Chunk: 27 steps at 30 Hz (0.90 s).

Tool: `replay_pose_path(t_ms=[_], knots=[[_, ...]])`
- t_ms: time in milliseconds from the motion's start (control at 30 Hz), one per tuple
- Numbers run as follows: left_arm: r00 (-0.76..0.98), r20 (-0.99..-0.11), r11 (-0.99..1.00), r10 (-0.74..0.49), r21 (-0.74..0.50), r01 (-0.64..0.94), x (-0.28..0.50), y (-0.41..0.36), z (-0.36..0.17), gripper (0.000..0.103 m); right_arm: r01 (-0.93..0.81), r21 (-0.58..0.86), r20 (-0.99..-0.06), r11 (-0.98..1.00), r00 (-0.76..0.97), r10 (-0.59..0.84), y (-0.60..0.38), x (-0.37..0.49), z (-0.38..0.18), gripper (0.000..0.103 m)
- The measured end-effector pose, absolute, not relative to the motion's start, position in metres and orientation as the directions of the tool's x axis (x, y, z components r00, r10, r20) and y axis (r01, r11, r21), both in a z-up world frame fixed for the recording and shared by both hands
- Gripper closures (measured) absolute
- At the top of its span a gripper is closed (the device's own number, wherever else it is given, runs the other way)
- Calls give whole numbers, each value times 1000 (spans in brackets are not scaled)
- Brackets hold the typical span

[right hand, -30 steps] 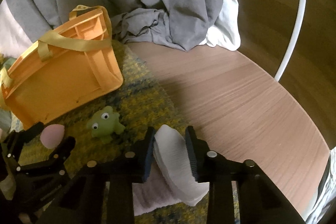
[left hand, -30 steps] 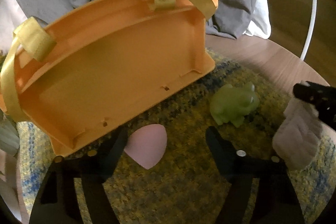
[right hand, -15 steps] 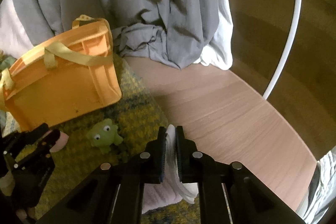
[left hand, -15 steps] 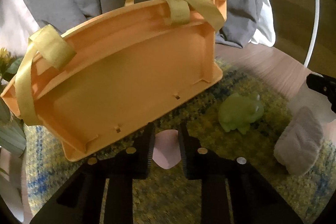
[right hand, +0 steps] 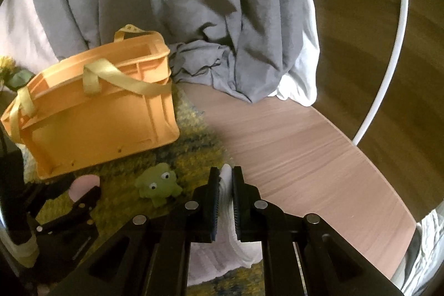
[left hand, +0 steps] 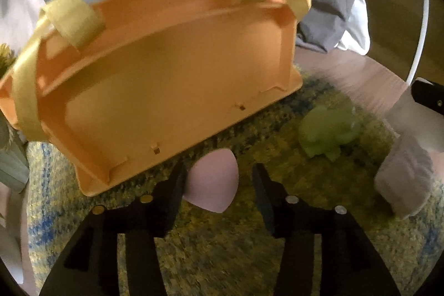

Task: Organize soft objects
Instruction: 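Grasp the pink heart sponge with the left tool while the right tool grasps the lavender towel, then carry the pink sponge and lavender towel over the orange crate with both tools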

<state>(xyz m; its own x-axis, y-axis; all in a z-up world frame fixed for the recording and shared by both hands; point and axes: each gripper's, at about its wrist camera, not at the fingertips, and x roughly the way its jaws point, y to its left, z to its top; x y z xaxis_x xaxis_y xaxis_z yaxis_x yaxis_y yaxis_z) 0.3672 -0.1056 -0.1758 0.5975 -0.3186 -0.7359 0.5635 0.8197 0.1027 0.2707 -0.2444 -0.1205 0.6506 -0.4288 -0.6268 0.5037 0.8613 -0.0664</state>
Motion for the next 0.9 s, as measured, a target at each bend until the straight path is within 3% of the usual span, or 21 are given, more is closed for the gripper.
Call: replay_pose_path(t_ms=[100,200,900], knots=[[580,-747,827,-326,72,558,375,-102,-175,55,502,-79,-629,861,645,-434,-242,273,-123,93],[590,-742,834,-318,77,547,377,-99,-172,66,500,-84,-626,862,646,-436,-240,276,-123,93],[654,-619,840,-435,-17,543,329,-82,-78,66,435,40,-524,900,776,-351,-239,243,-64,93]])
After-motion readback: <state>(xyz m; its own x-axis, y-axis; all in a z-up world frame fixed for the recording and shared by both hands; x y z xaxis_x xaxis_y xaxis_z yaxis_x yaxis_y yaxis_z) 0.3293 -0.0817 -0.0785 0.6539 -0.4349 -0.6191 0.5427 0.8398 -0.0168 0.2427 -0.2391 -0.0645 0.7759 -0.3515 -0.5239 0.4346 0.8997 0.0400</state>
